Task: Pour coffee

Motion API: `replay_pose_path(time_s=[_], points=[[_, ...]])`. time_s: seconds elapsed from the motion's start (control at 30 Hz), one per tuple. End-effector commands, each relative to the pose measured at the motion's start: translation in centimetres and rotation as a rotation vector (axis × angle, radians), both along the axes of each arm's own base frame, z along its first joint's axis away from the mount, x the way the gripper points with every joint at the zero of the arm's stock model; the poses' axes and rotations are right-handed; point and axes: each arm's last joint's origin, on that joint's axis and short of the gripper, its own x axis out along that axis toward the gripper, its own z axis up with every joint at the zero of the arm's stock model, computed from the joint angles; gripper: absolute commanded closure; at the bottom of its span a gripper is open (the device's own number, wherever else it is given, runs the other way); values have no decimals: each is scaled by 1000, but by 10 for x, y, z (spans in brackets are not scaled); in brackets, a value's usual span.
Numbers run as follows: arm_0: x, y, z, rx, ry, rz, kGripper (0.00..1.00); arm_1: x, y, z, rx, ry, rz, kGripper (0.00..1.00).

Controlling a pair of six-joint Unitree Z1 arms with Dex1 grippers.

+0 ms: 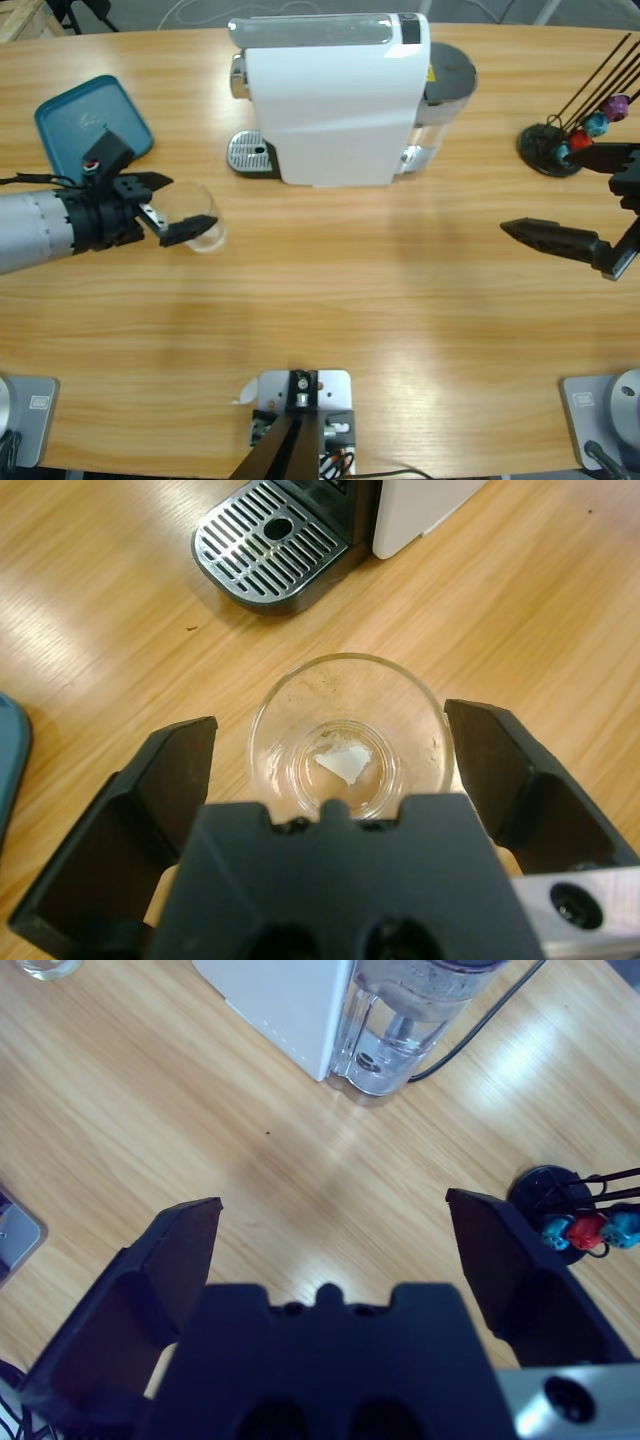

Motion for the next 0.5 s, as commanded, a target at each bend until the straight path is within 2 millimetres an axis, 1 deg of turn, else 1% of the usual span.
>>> replay_pose_path(time_s=[0.03, 0.07, 0.1, 0.13, 0.17, 0.2, 0.23, 0.27, 0.37, 0.4, 0.43, 0.47, 0.5], points=[[2, -1, -31, 81, 28, 21, 360, 6, 10, -4, -35, 3, -1, 0], [2, 0, -34, 82, 29, 21, 398, 6, 10, -4, -34, 2, -1, 0], [1, 1, -37, 82, 29, 21, 414, 6, 10, -4, -33, 2, -1, 0], [0, 2, -39, 79, 28, 22, 482, 6, 10, -4, -32, 1, -2, 0], [0, 2, -41, 75, 25, 22, 529, 5, 9, -4, -31, 1, 0, 0], [0, 3, -41, 71, 22, 23, 528, 5, 8, -4, -29, 1, -1, 0], [0, 3, -41, 71, 17, 26, 500, 4, 8, -4, -27, 0, -1, 0], [0, 3, -40, 68, 11, 28, 442, 4, 8, -3, -26, -1, -1, 0], [0, 3, -39, 51, -2, 32, 505, 5, 8, -3, -25, -1, -1, 4], [-1, 4, -38, 48, -5, 35, 601, 5, 8, -3, -24, -1, -1, 4], [-1, 5, -37, 45, -8, 36, 654, 4, 8, -3, -23, -2, 0, 4], [-2, 6, -35, 44, -16, 40, 674, 4, 8, -2, -22, -1, -1, 4], [-3, 7, -33, 37, -23, 42, 889, 4, 8, -2, -20, -2, -1, 4]])
